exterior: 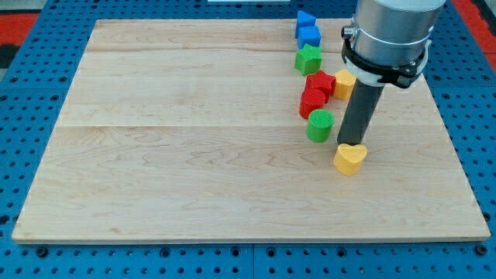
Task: Slide the yellow hexagon to the right side of the green circle
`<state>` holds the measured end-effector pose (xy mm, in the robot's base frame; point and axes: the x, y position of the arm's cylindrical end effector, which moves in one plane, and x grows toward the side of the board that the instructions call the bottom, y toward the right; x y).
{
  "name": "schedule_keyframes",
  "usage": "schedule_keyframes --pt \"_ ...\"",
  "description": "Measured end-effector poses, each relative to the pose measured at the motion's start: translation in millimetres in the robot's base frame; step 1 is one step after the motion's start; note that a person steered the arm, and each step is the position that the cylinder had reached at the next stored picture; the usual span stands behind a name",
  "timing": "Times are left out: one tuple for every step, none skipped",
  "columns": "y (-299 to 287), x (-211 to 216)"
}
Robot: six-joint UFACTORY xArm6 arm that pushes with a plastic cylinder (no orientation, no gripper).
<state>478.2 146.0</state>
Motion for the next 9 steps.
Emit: schedule_keyframes --pt "22.7 7.8" --pt "40.1 21.4" --pt "77.7 17.4" --pt "111.5 -23.3" --pt "119.3 -77.6" --pt "116.4 -126.7" --pt "107.3 -161.1" --pt "101.4 -170.7" --pt "87.9 -170.4"
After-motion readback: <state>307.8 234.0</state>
